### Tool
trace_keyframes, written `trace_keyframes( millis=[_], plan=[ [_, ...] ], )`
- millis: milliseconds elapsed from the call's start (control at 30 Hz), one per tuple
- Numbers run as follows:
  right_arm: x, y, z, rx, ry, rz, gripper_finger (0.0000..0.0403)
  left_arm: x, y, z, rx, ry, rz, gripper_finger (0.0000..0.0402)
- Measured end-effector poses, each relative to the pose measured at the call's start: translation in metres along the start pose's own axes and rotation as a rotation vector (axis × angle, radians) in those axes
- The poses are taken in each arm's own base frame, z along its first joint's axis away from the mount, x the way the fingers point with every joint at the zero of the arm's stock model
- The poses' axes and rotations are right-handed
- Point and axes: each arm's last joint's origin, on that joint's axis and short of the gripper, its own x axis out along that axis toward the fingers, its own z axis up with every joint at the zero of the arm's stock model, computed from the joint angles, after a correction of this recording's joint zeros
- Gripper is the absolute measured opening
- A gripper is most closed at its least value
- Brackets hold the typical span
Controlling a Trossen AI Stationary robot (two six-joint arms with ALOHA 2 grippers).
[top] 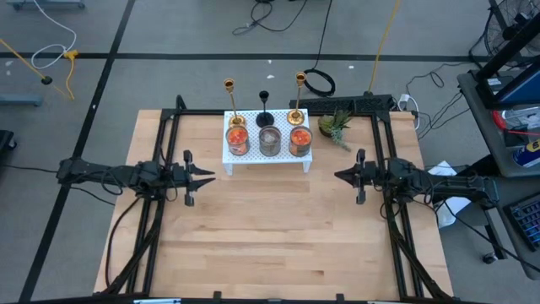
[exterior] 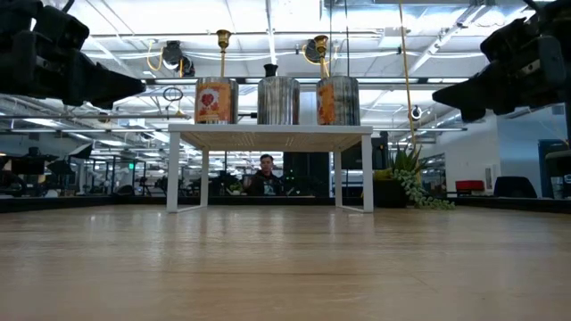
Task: Pick & Place candle stick holders
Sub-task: Return to Home Position
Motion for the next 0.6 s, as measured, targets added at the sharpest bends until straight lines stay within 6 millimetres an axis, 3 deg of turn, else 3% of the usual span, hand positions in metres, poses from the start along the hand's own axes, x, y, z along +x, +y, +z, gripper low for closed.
trace_keyframes(
  millis=[600],
  plan=[
    [0.0,0.0,-0.0039,0.031,0.039,0.0,0.0002,-0.0001,-0.0003,-0.0026,-0.048,0.028,-0.003,0.0088]
  ],
)
